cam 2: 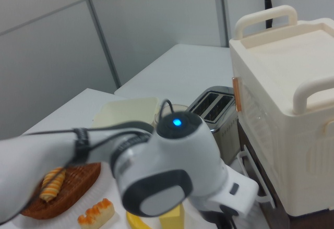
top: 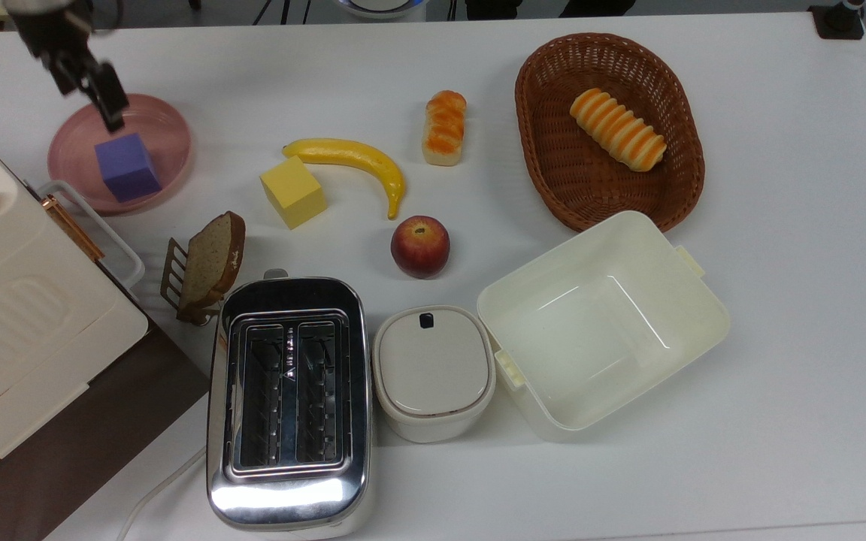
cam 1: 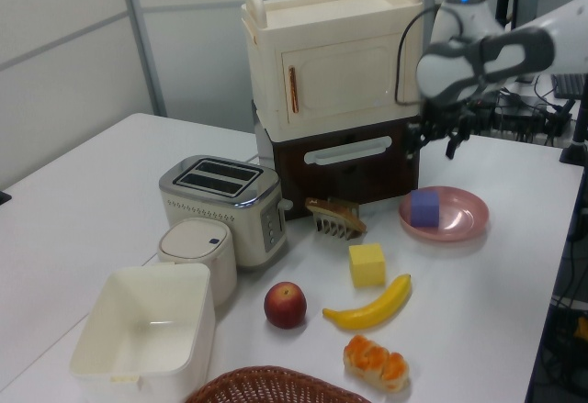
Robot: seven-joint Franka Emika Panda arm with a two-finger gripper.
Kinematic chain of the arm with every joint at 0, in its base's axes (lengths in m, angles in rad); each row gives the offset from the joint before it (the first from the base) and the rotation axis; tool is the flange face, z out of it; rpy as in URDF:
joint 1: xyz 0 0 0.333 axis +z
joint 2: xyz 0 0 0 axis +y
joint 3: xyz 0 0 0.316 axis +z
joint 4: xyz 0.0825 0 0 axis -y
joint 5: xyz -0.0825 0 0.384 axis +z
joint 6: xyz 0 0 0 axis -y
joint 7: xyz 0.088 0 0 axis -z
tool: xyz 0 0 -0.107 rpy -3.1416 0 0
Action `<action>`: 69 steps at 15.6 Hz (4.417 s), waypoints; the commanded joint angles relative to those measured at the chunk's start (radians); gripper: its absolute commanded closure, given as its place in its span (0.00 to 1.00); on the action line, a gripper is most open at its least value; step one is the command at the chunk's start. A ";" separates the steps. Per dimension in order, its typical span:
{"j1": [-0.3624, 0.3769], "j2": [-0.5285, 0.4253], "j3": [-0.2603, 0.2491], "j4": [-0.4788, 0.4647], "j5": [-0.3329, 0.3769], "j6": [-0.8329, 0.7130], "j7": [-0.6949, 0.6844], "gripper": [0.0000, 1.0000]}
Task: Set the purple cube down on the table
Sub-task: 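Lower the gripper around the purple cube, then close the gripper on the purple cube and lift it off the plate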
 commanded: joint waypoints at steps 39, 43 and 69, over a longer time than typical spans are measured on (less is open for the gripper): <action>0.026 0.120 -0.037 -0.012 -0.047 0.039 0.511 0.00; 0.026 0.123 -0.035 -0.011 -0.047 0.040 0.511 0.00; 0.056 0.002 0.073 0.015 -0.053 0.025 0.433 0.99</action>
